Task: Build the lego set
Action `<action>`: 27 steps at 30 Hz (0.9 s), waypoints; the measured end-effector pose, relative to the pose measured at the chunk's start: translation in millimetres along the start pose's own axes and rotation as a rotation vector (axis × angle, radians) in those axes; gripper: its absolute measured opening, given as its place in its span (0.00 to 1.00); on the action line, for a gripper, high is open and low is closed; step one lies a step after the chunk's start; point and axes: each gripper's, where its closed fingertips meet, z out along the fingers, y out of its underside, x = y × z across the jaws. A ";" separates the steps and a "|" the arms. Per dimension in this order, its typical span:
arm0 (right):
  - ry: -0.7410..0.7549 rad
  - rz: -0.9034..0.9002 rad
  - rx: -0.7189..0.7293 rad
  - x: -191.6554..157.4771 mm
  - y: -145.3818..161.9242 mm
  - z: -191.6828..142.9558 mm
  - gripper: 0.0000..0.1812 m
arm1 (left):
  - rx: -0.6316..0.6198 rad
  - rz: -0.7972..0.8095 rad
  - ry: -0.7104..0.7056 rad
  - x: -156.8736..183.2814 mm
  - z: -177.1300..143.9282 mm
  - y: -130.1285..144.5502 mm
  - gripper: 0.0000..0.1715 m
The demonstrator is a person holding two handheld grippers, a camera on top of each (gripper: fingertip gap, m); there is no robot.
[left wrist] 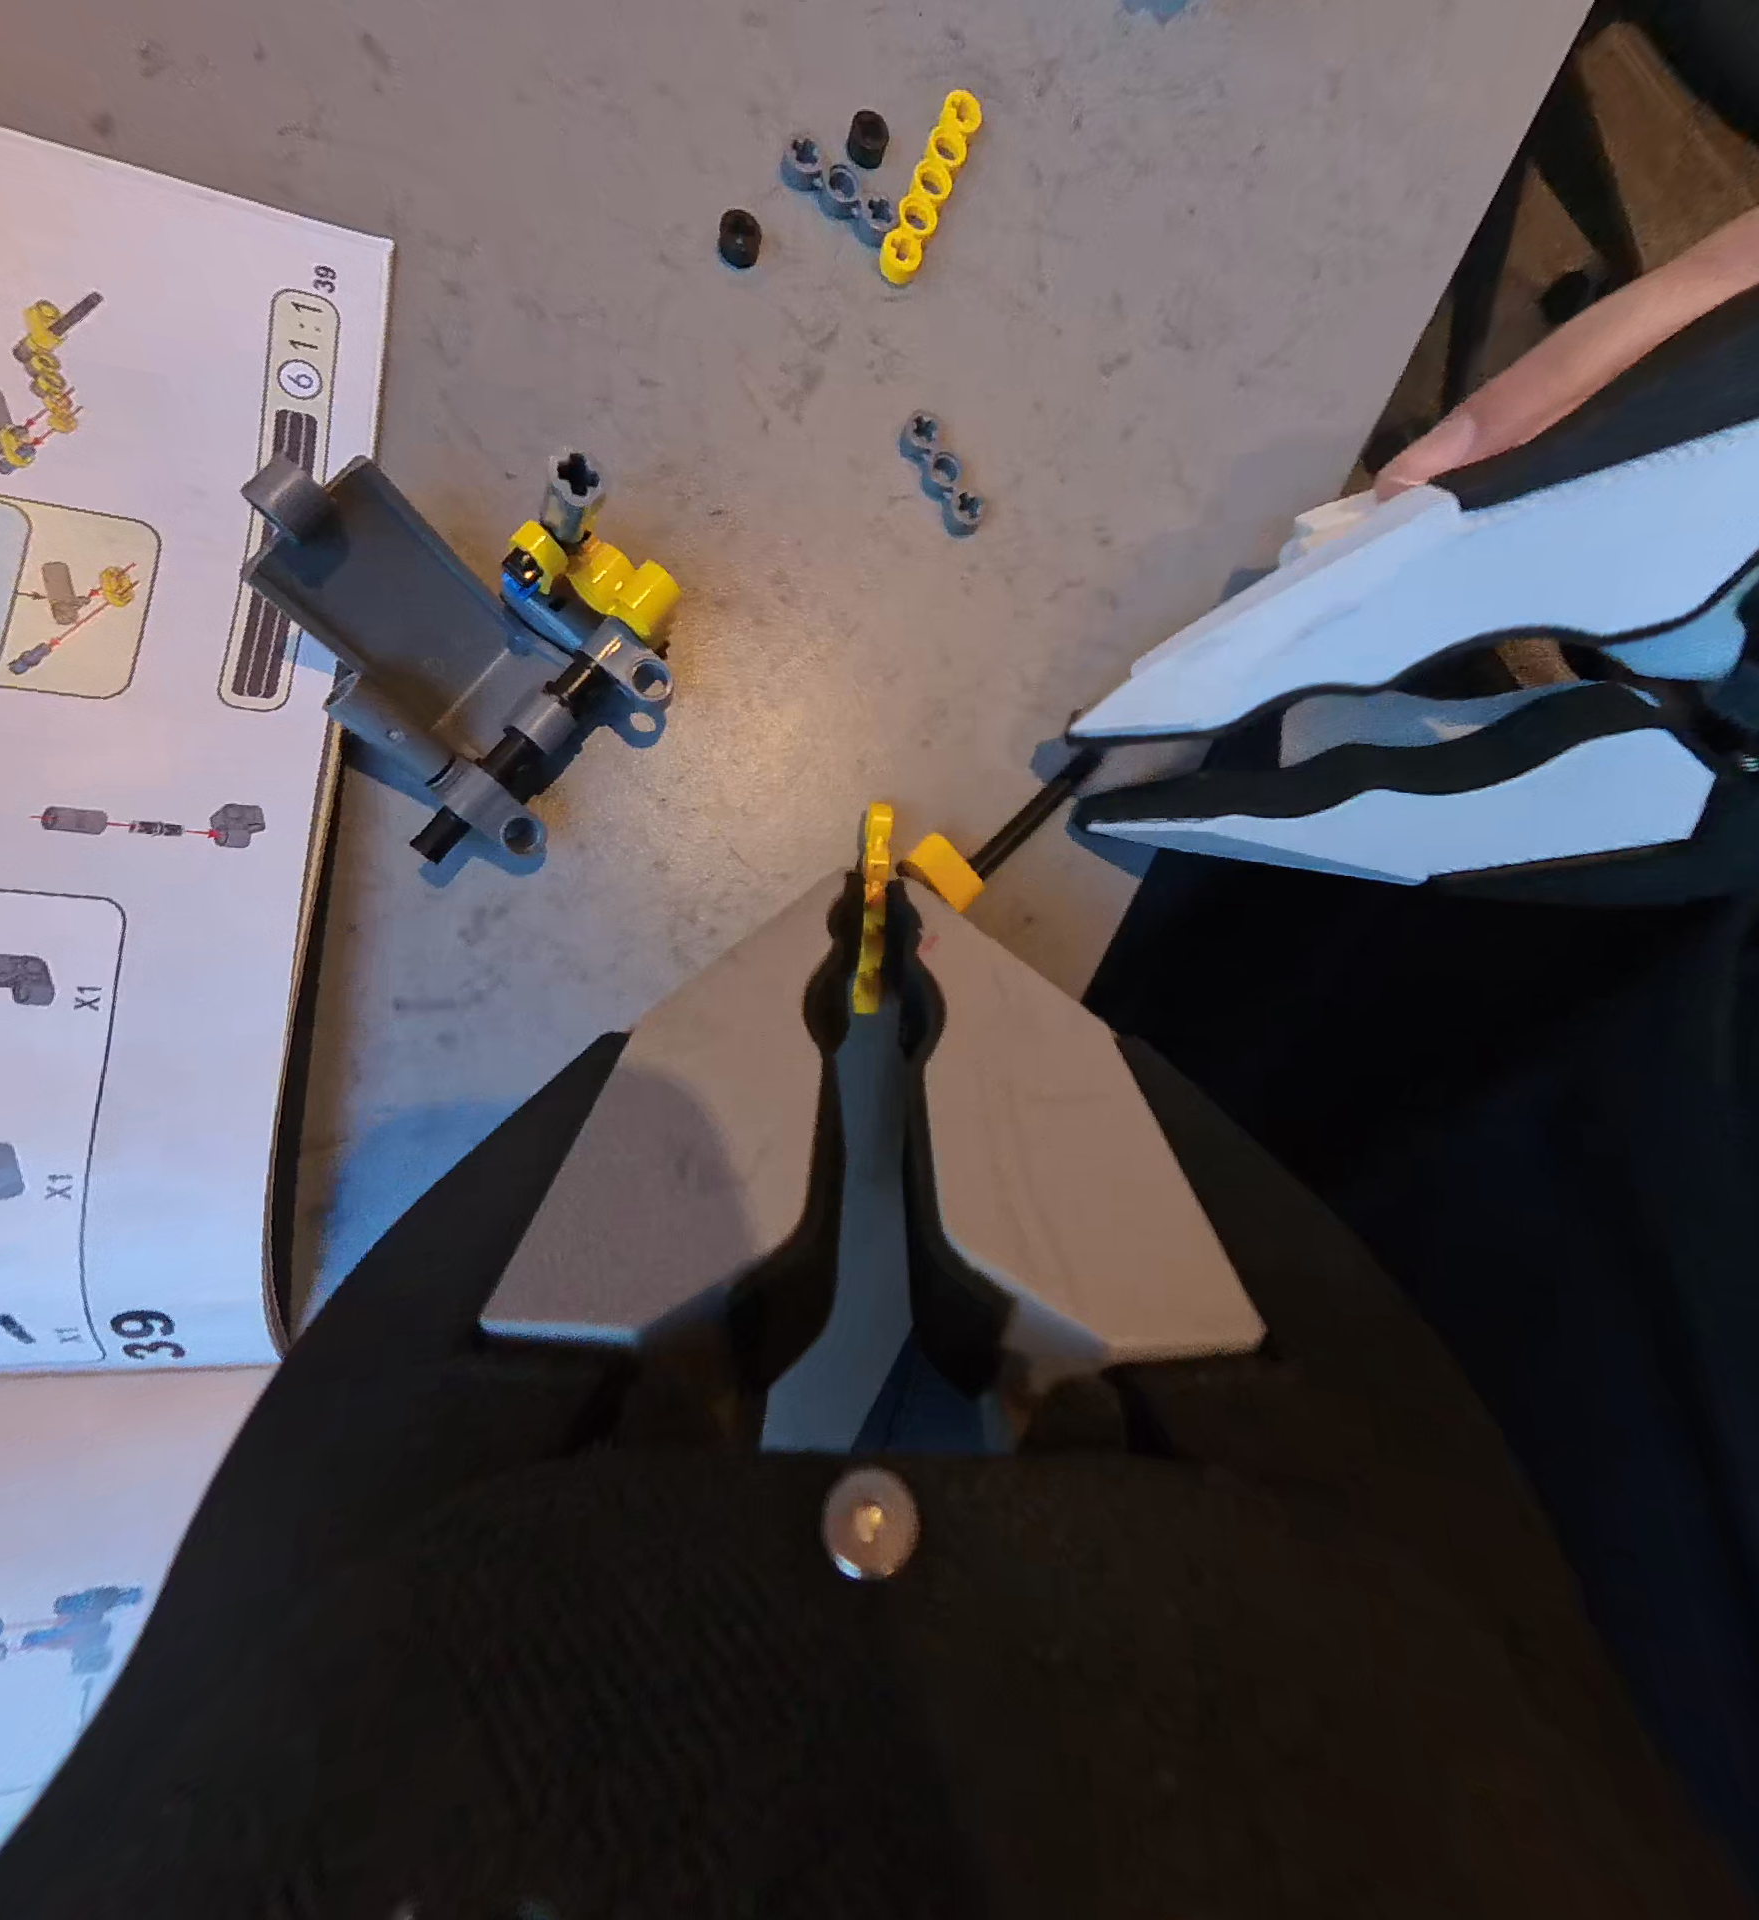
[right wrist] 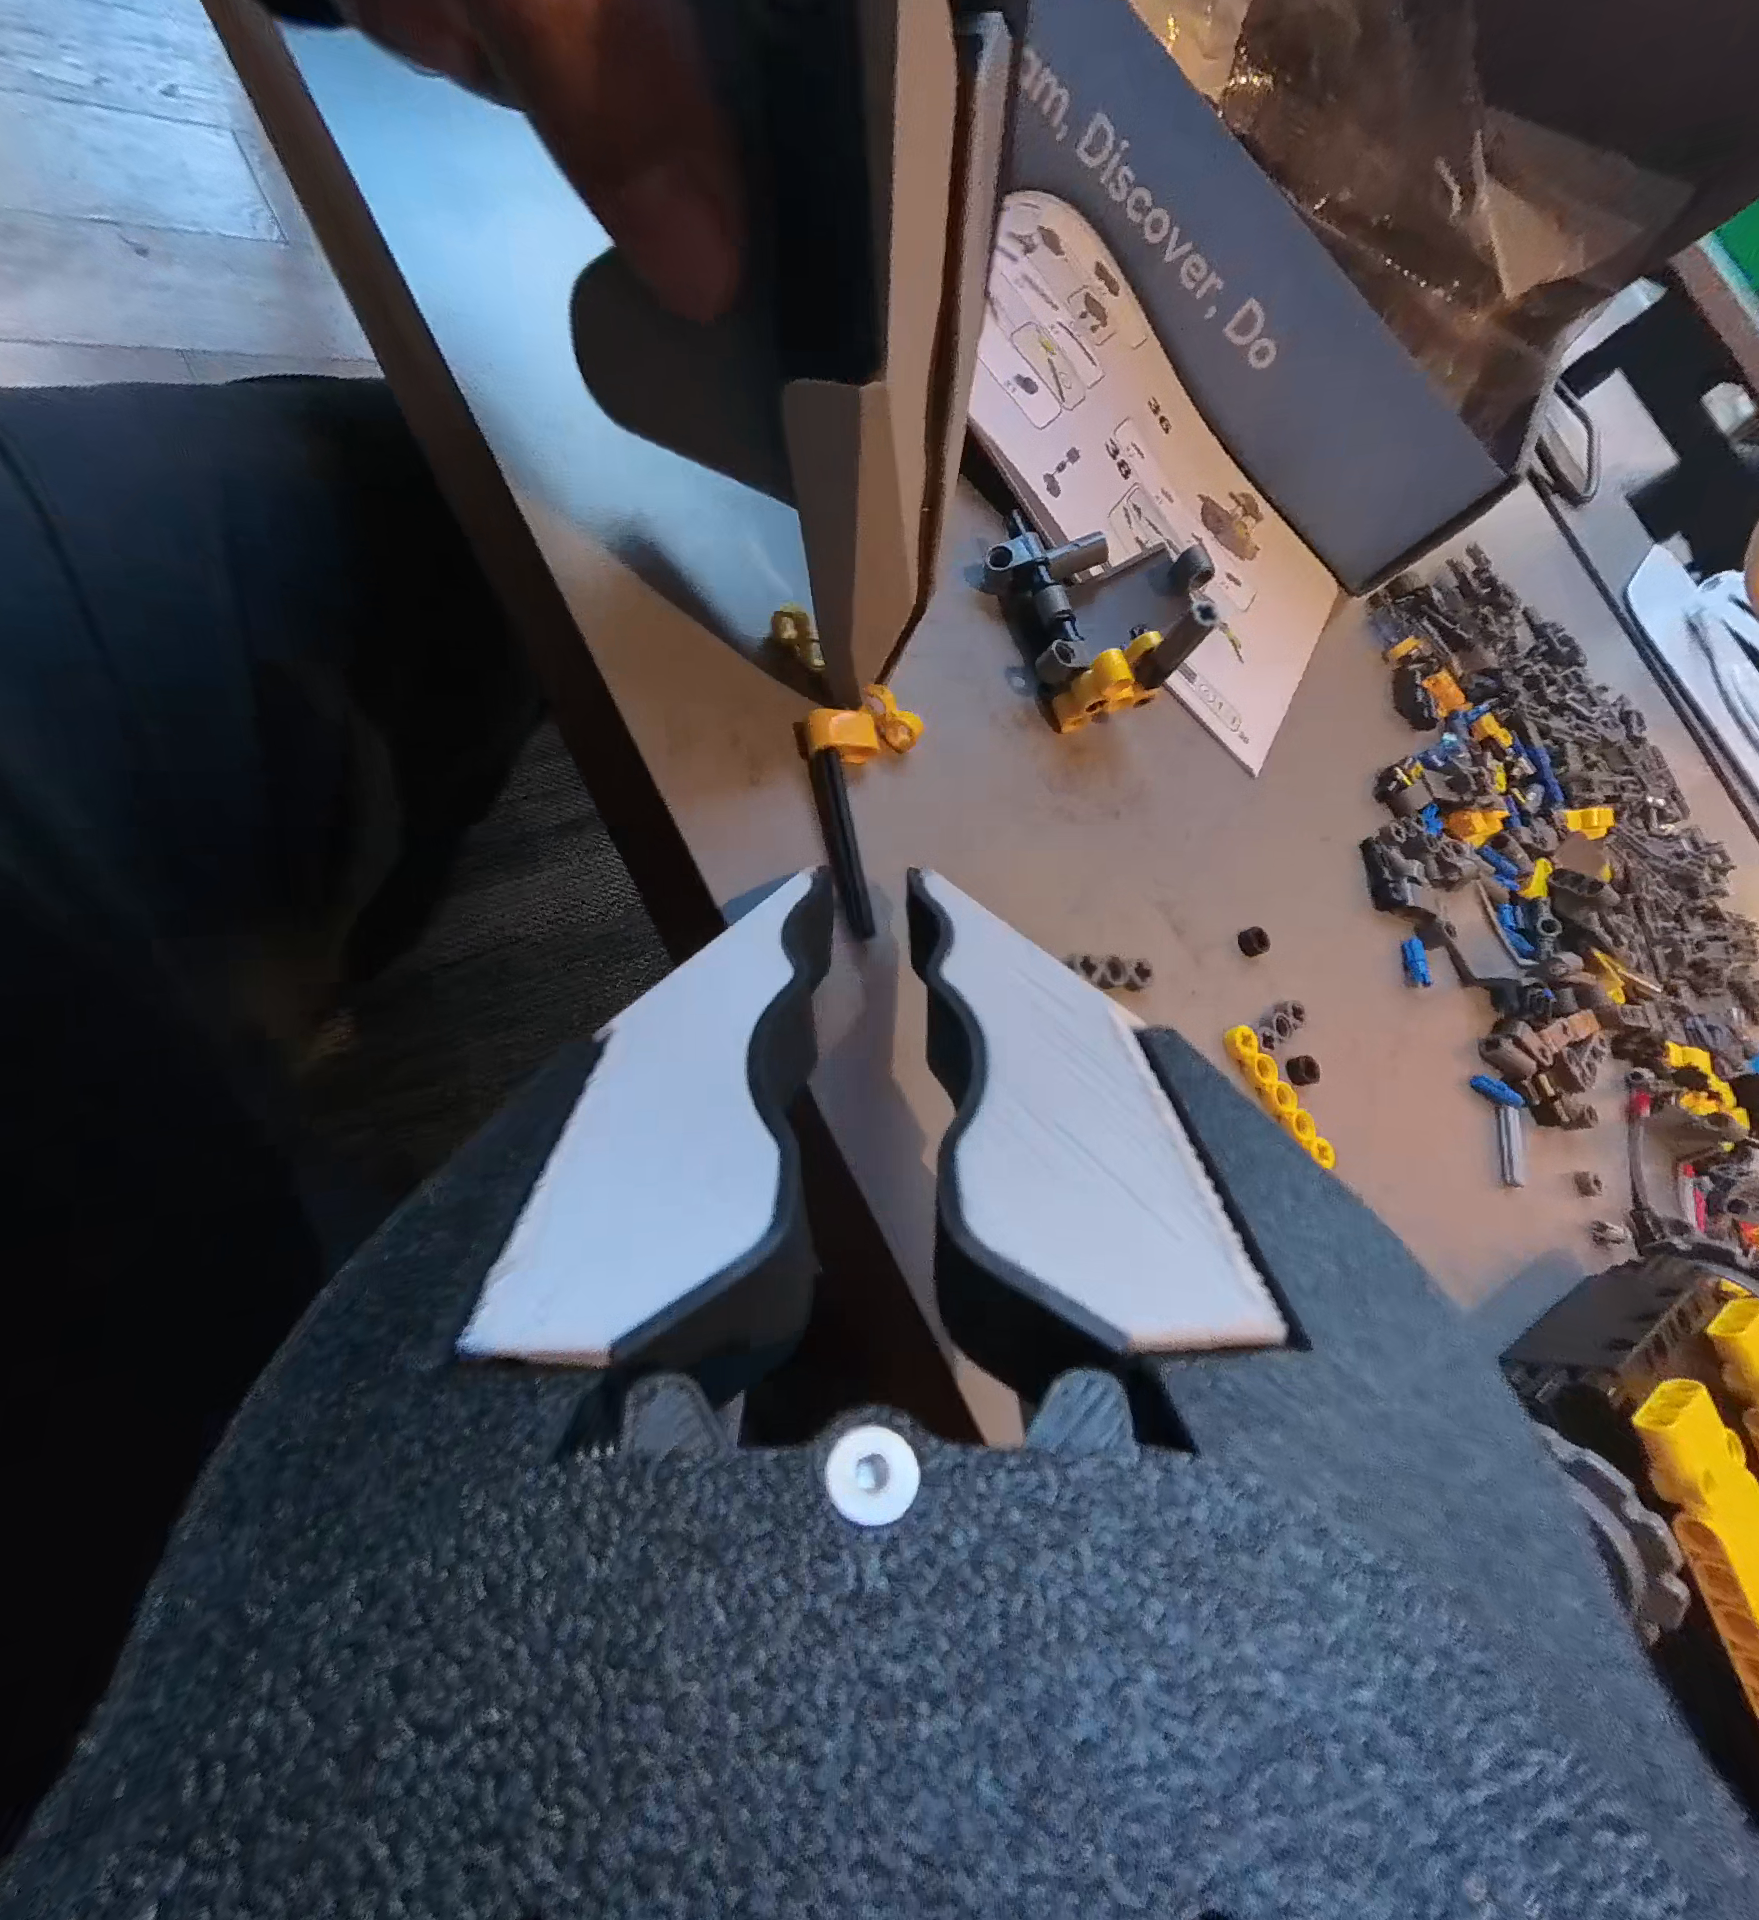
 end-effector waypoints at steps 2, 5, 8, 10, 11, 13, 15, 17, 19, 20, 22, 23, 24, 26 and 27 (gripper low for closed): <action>-0.008 0.004 -0.014 1.4 -0.6 -0.1 0.10 | 0.010 -0.004 -0.018 -0.6 -0.1 -0.1 0.01; -0.119 0.005 0.024 -7.1 -15.6 -4.0 0.12 | 0.006 -0.001 -0.070 -4.6 -4.5 4.7 0.01; -0.253 0.141 -0.011 -3.1 -21.8 8.0 0.17 | 0.028 -0.014 -0.072 -5.2 -7.6 9.1 0.01; -0.291 0.163 -0.070 1.5 -17.3 20.7 0.19 | 0.053 -0.045 -0.042 -5.2 -8.2 9.5 0.01; -0.309 0.151 -0.090 0.9 -14.8 25.0 0.16 | 0.062 -0.059 -0.029 -5.1 -8.4 9.6 0.01; -0.360 0.154 -0.089 -3.9 -17.1 27.3 0.12 | 0.069 -0.062 -0.025 -5.1 -8.4 9.5 0.01; -0.388 0.153 -0.090 -8.5 -18.7 28.3 0.09 | 0.067 -0.055 -0.032 -5.2 -8.3 9.3 0.01; -0.392 0.169 -0.092 -9.1 -19.2 29.4 0.08 | 0.061 -0.054 -0.036 -5.2 -8.1 9.1 0.01; -0.375 0.234 -0.102 -5.3 -18.2 31.4 0.08 | 0.059 -0.059 -0.038 -5.3 -8.0 8.8 0.01; -0.350 0.260 -0.103 -2.3 -17.3 32.8 0.08 | 0.059 -0.060 -0.043 -5.5 -8.0 8.8 0.01; -0.300 0.295 -0.100 1.1 -16.7 34.8 0.08 | 0.064 -0.057 -0.054 -5.8 -7.6 8.1 0.01; -0.278 0.306 -0.100 1.5 -17.1 35.6 0.08 | 0.069 -0.056 -0.056 -5.6 -6.8 7.1 0.01; -0.258 0.316 -0.099 1.4 -17.6 36.2 0.08 | 0.071 -0.057 -0.053 -5.0 -5.8 5.9 0.01; -0.229 0.328 -0.097 1.1 -18.5 37.0 0.08 | 0.076 -0.057 -0.049 -4.0 -3.8 3.2 0.01; -0.216 0.338 -0.098 1.6 -18.5 37.5 0.08 | 0.077 -0.057 -0.051 -4.4 -3.4 2.4 0.01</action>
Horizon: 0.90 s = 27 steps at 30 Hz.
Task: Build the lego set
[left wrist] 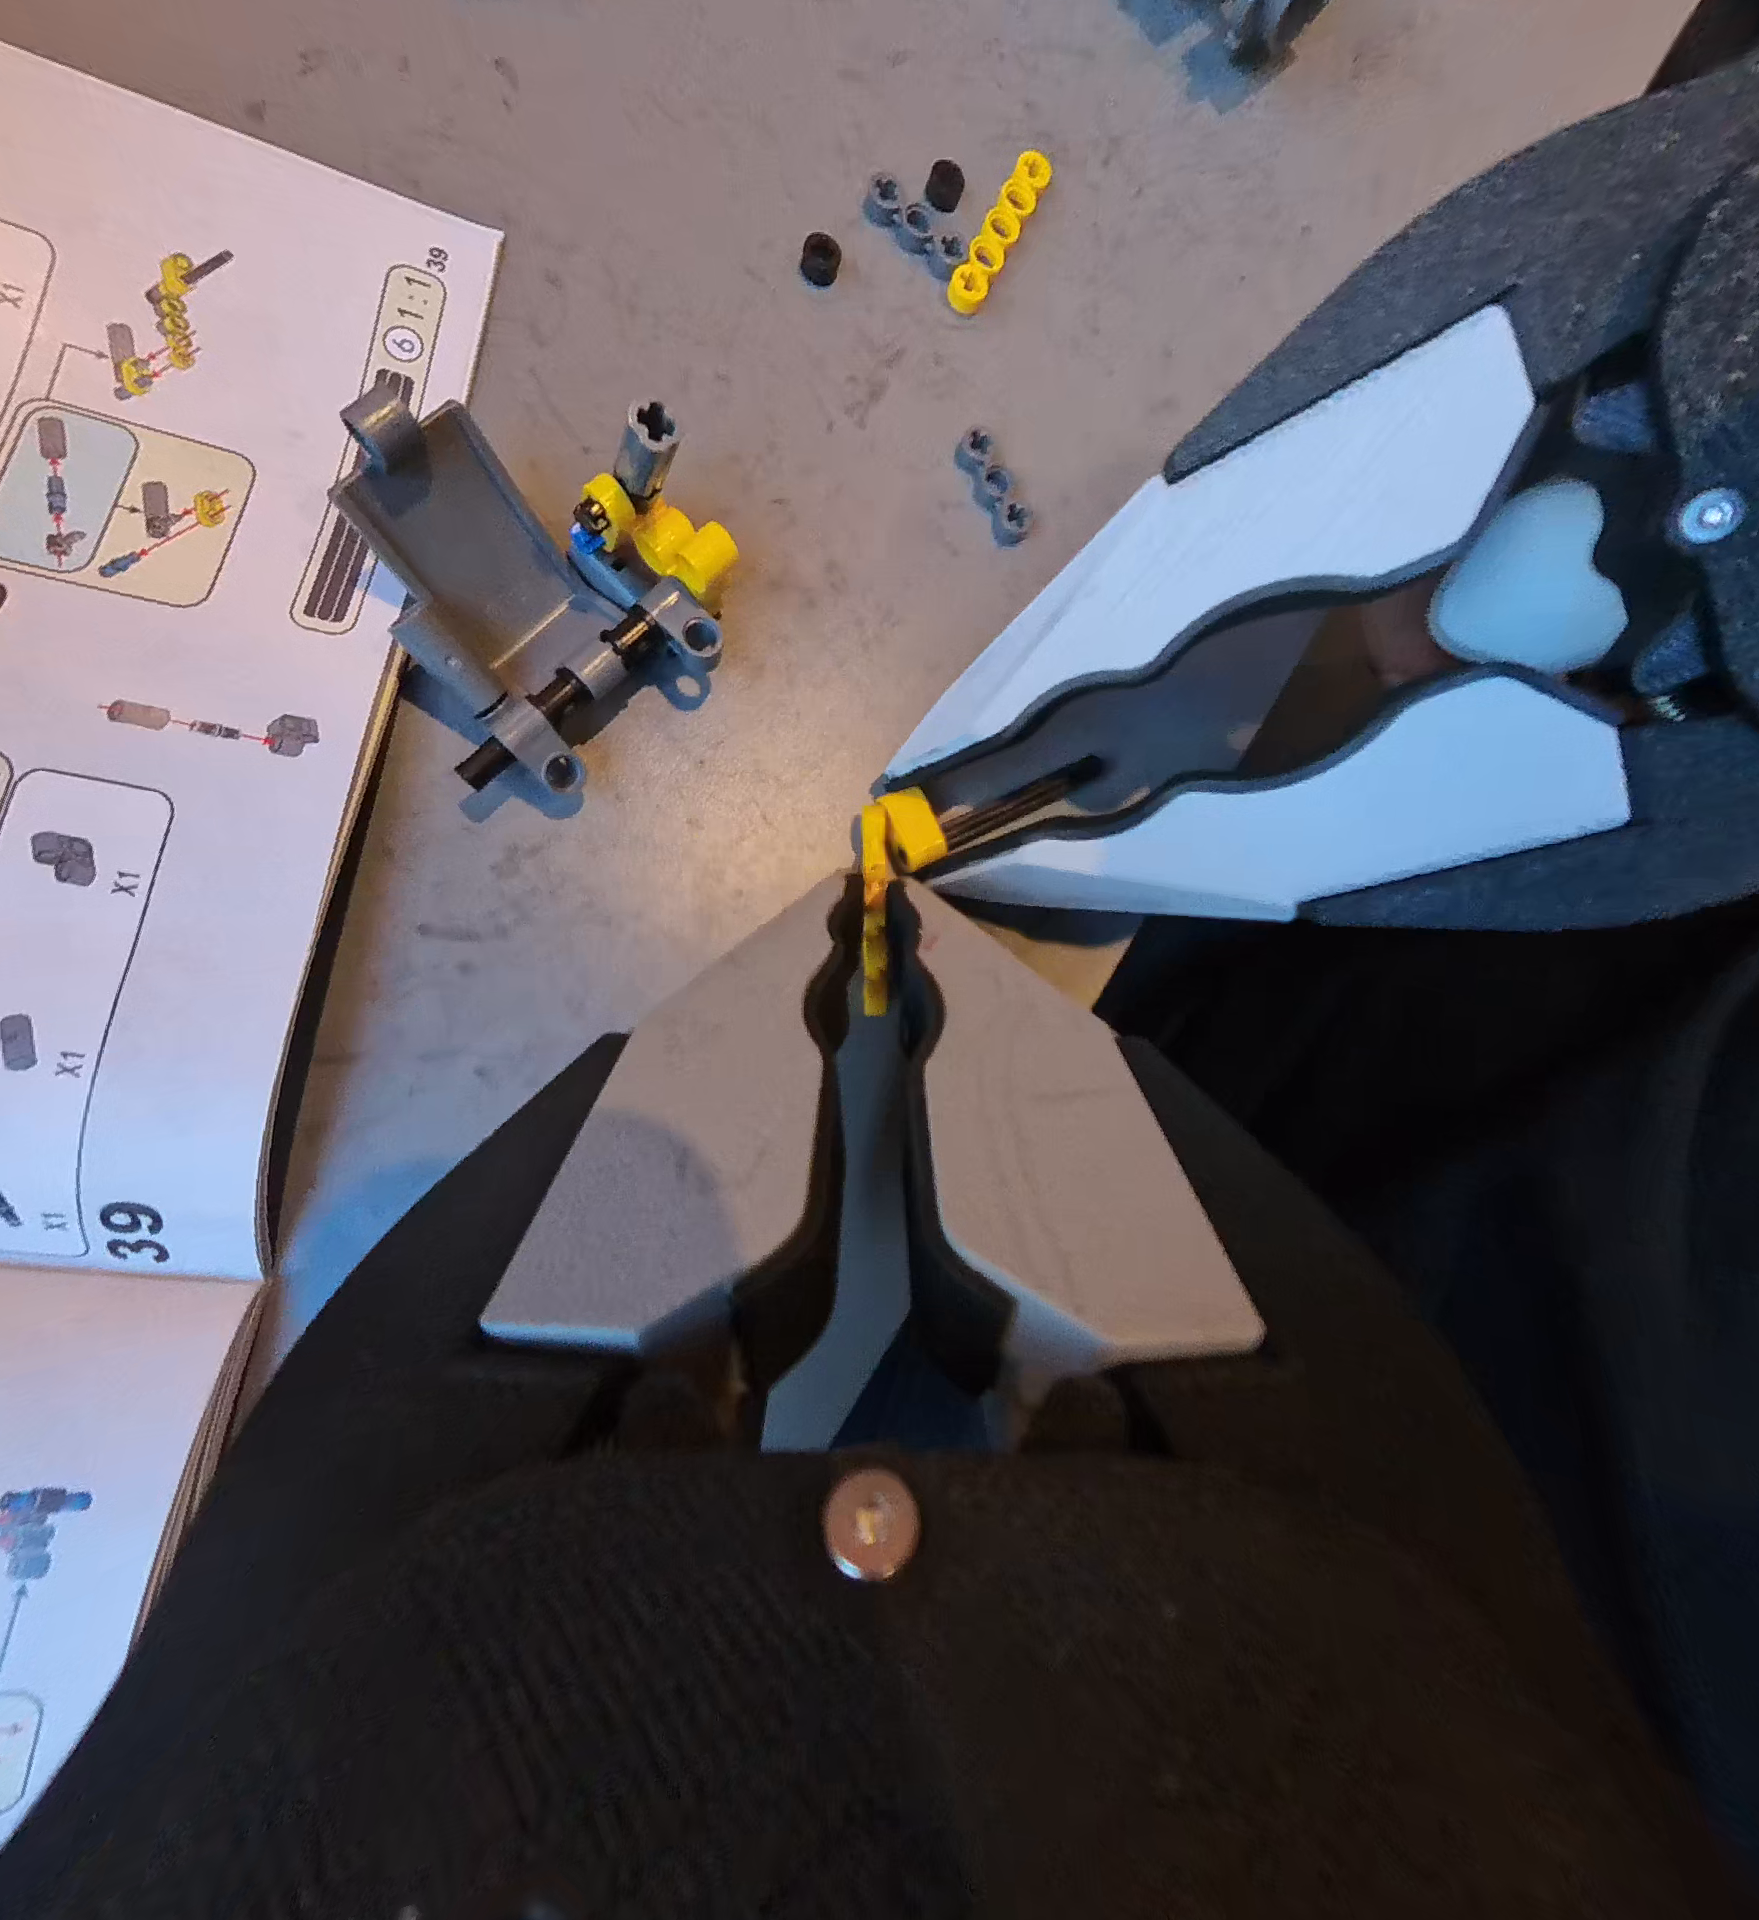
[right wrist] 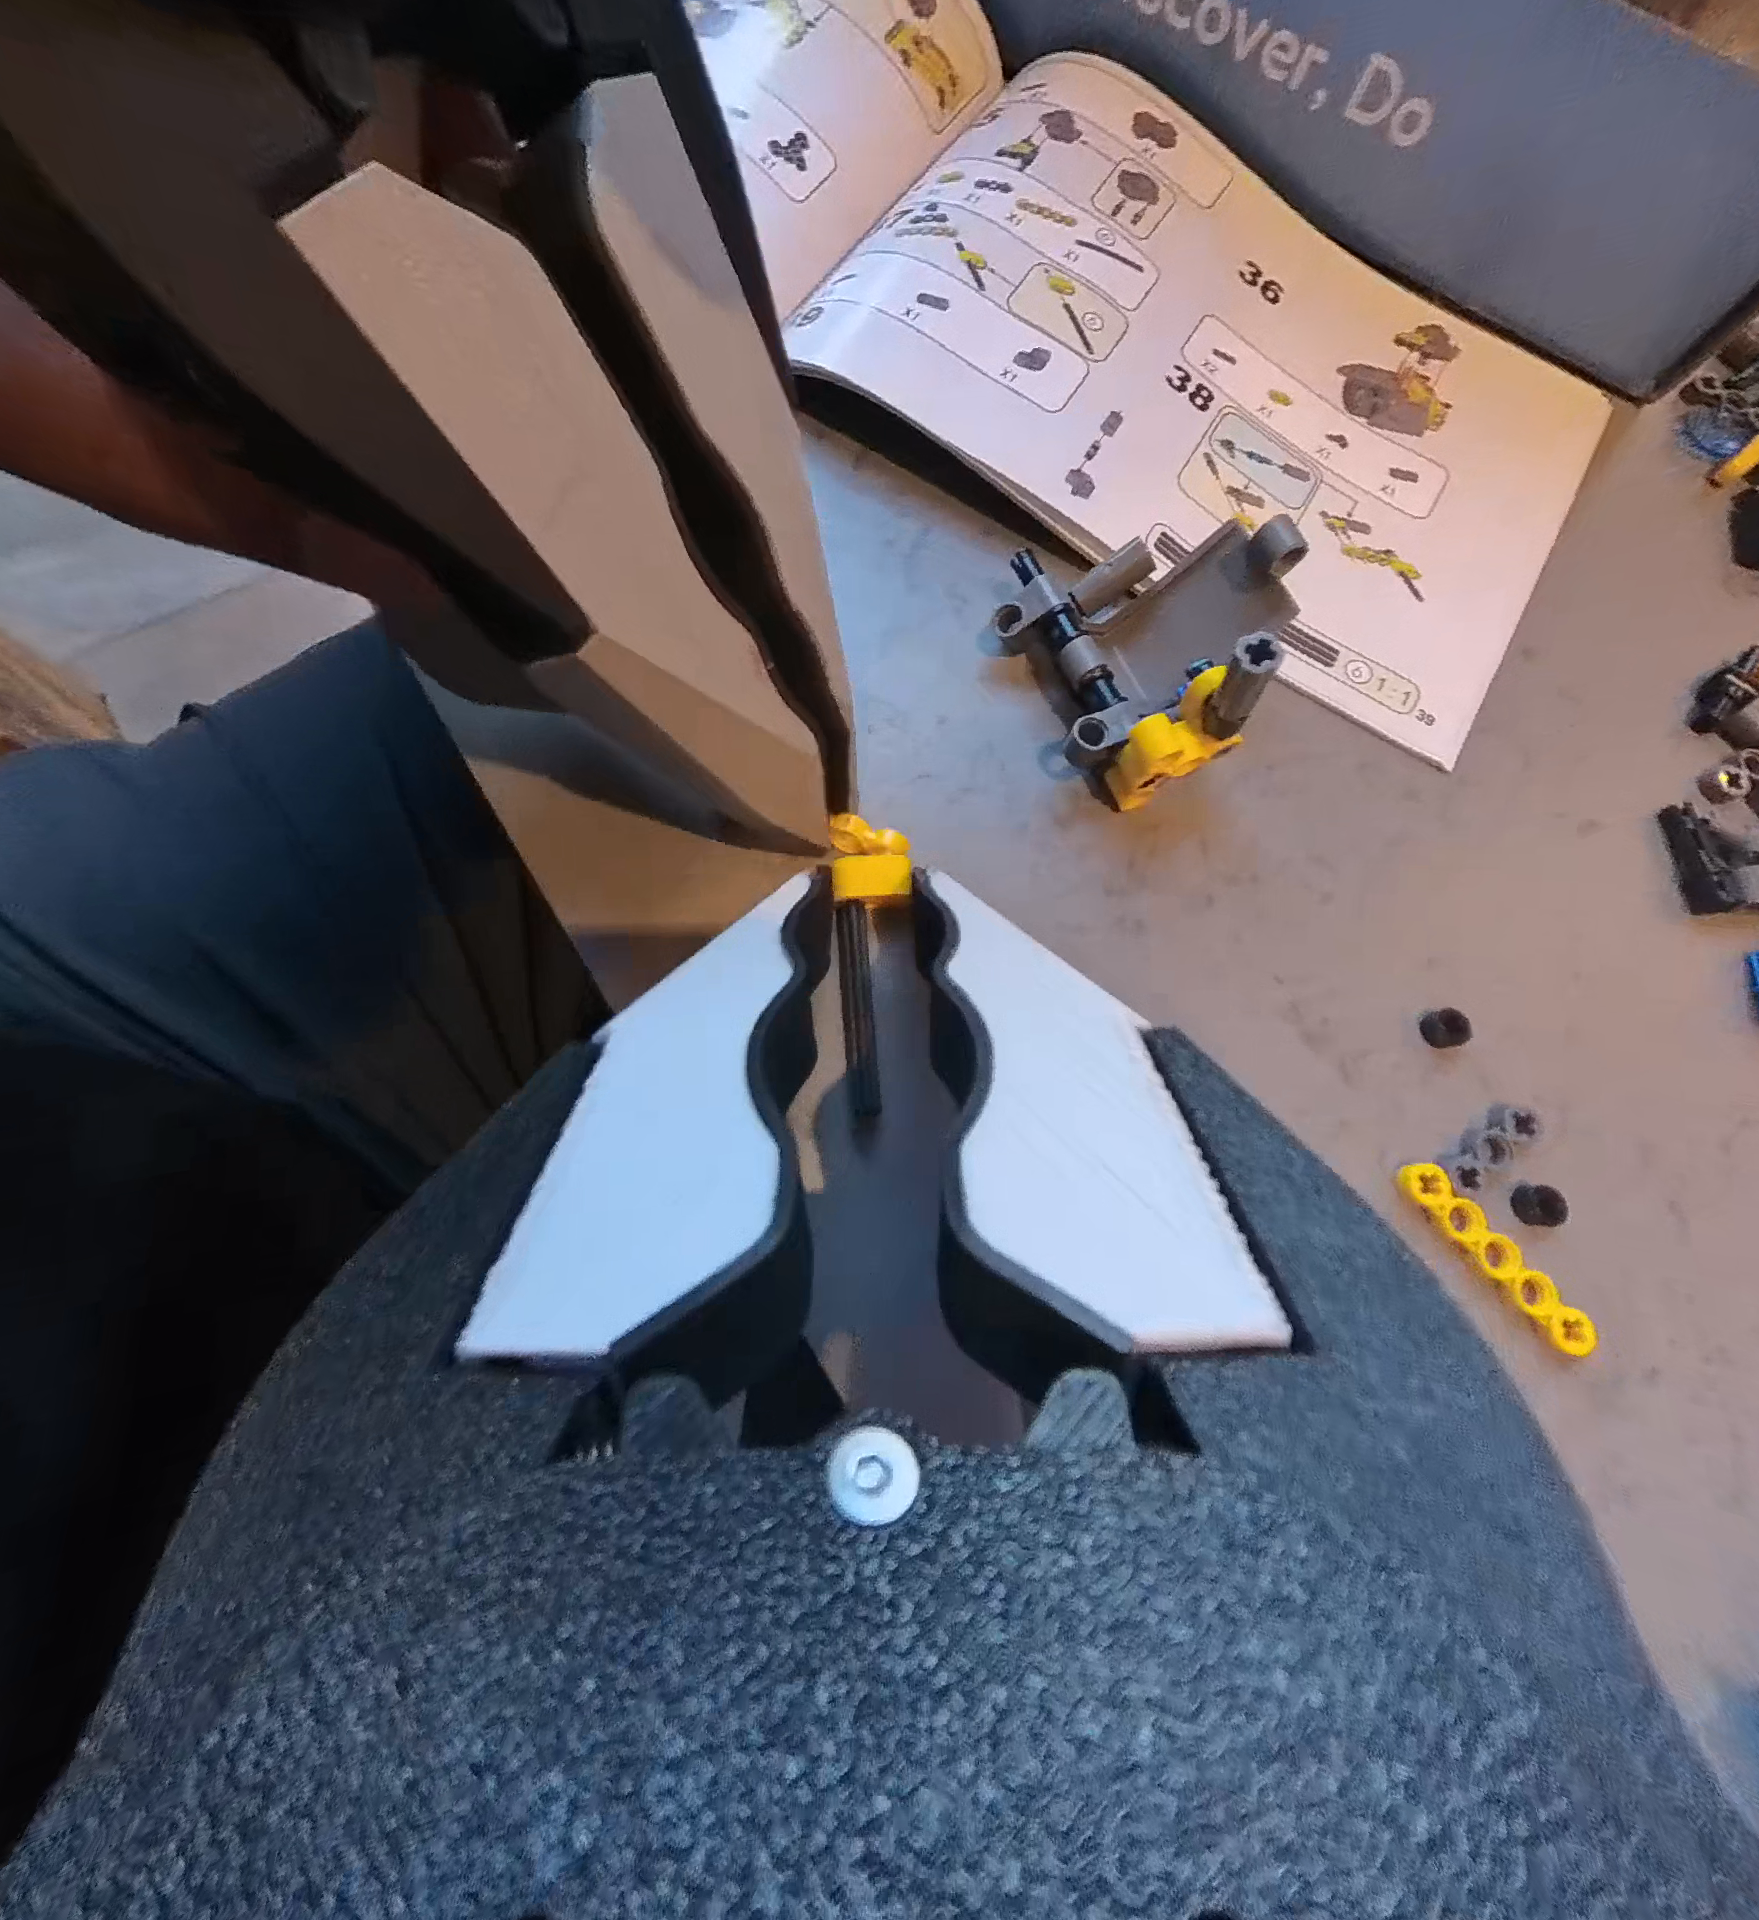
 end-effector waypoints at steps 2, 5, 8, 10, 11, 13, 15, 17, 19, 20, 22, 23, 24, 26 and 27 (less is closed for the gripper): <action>0.018 0.028 0.010 0.6 -0.5 0.5 0.08 | 0.005 -0.002 -0.004 -0.2 0.4 -0.7 0.02; 0.045 0.048 0.025 0.6 -1.1 0.4 0.09 | 0.018 -0.020 0.001 0.2 0.7 -1.0 0.01; 0.062 0.063 0.018 3.6 -0.4 -2.3 0.18 | 0.026 -0.032 0.000 0.1 0.9 -1.5 0.01; 0.027 0.076 0.024 -0.6 -0.6 -11.1 0.22 | 0.023 -0.029 -0.012 -0.2 0.6 -1.1 0.02; 0.022 0.074 0.020 -1.3 1.3 -17.1 0.22 | 0.020 -0.024 -0.022 -0.6 0.0 -0.4 0.01; 0.021 0.060 -0.015 -1.0 11.0 -26.8 0.19 | 0.012 -0.013 -0.038 -1.0 -1.2 1.4 0.01; 0.007 0.063 -0.054 -3.2 20.0 -29.4 0.16 | 0.010 -0.007 -0.044 -0.3 -1.5 2.2 0.01; -0.002 0.055 -0.070 -6.2 24.0 -27.1 0.11 | 0.009 -0.012 -0.036 1.3 -1.0 2.0 0.01; -0.020 0.060 -0.068 -10.6 23.3 -25.9 0.06 | 0.009 -0.021 -0.023 2.8 -0.5 1.7 0.01; -0.027 0.060 -0.064 -12.7 23.1 -25.4 0.03 | 0.006 -0.021 -0.013 4.6 -0.2 2.0 0.02; -0.027 0.074 -0.054 -14.0 23.1 -25.3 0.02 | -0.003 -0.013 -0.009 6.4 -0.7 2.3 0.03; -0.025 0.085 -0.049 -14.1 23.2 -25.4 0.02 | -0.009 -0.005 -0.015 6.3 -0.9 2.5 0.04; -0.024 0.098 -0.043 -14.1 23.2 -25.5 0.02 | -0.015 0.007 -0.021 5.9 -0.9 2.7 0.04; -0.020 0.116 -0.036 -13.6 23.1 -25.5 0.02 | -0.023 0.024 -0.022 6.1 -0.2 2.4 0.03; -0.011 0.118 -0.034 -13.4 23.0 -25.3 0.02 | -0.026 0.032 -0.021 6.2 0.3 2.3 0.02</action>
